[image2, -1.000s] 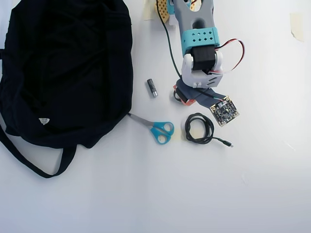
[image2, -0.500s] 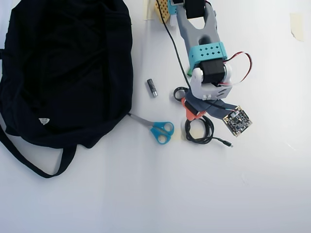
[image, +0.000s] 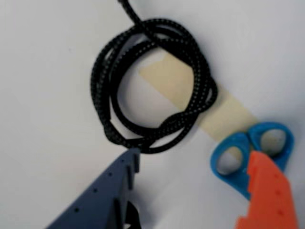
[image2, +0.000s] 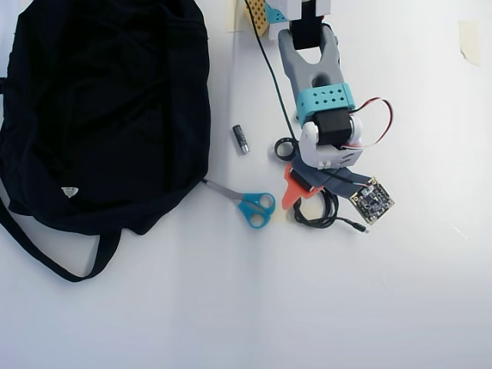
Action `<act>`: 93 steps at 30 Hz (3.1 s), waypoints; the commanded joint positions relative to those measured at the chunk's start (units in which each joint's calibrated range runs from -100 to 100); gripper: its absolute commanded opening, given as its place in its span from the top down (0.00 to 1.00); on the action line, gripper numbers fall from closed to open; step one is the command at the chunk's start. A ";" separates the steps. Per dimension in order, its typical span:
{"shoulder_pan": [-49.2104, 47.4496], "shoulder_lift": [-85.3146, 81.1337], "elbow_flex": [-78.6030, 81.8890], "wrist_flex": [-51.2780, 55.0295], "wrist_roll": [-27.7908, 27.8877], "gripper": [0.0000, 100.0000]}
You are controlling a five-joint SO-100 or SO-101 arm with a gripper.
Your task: Put the cable into the black bag
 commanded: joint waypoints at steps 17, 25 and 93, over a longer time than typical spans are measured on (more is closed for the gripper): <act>-1.66 -1.22 -3.72 -0.29 -1.00 0.70; -4.95 -0.56 -8.75 4.19 -4.20 0.70; -5.70 6.74 -0.93 3.93 1.52 0.83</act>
